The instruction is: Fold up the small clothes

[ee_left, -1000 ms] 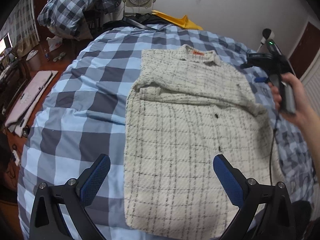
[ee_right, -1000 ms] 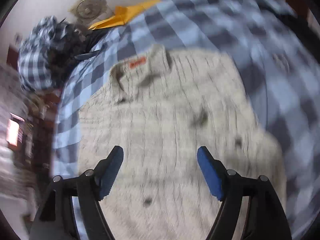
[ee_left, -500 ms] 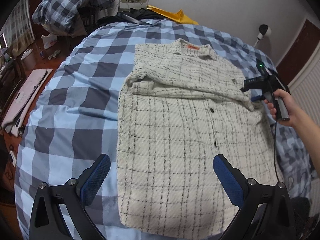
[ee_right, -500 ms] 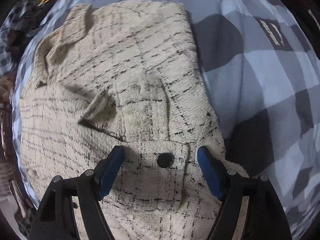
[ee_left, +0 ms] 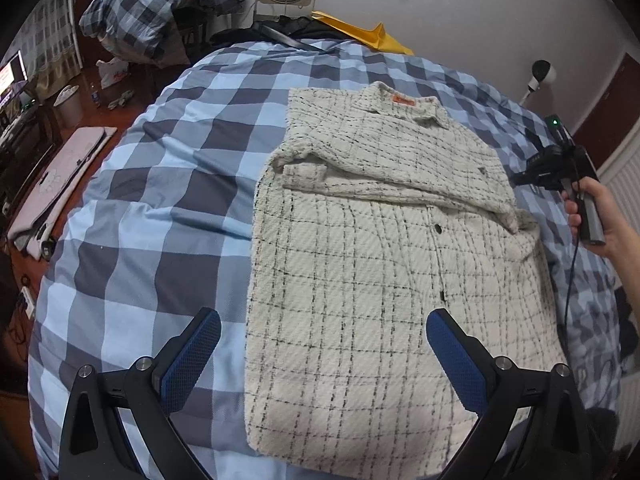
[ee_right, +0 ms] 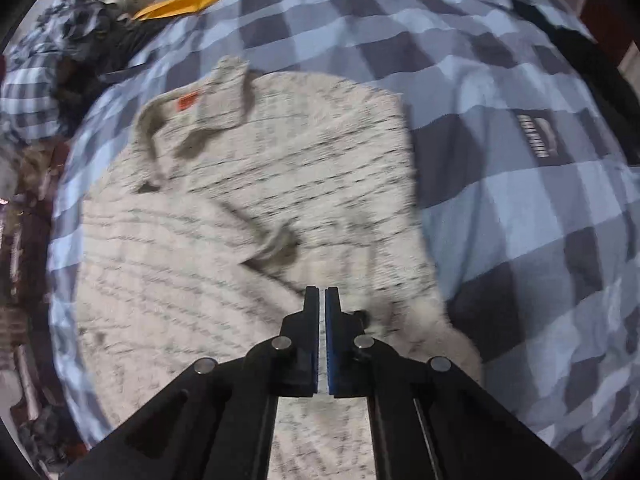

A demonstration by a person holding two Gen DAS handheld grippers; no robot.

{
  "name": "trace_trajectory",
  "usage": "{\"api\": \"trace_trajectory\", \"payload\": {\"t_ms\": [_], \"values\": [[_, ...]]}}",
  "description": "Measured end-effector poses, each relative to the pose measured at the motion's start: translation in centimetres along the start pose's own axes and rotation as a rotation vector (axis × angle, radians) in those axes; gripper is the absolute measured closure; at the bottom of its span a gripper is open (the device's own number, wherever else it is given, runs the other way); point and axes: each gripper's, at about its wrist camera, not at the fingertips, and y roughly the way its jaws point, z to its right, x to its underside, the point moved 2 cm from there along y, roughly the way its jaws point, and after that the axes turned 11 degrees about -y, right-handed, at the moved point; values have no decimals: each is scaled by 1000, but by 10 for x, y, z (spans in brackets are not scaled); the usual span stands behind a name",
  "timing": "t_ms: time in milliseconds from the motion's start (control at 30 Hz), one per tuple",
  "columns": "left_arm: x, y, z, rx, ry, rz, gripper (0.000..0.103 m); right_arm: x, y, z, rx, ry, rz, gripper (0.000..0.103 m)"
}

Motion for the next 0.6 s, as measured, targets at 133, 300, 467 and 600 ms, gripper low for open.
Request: {"api": "trace_trajectory", "payload": {"t_ms": [133, 300, 467, 600], "values": [[0, -1, 1, 6, 2, 2, 0, 17, 22, 11, -91, 111, -125, 67], [0, -2, 3, 14, 8, 5, 0, 33, 34, 20, -84, 147, -131, 48], [1, 0, 2, 7, 10, -2, 0, 31, 42, -1, 10, 19, -109, 80], [0, 0, 1, 5, 3, -2, 0, 27, 28, -26, 168, -111, -75, 102]]}}
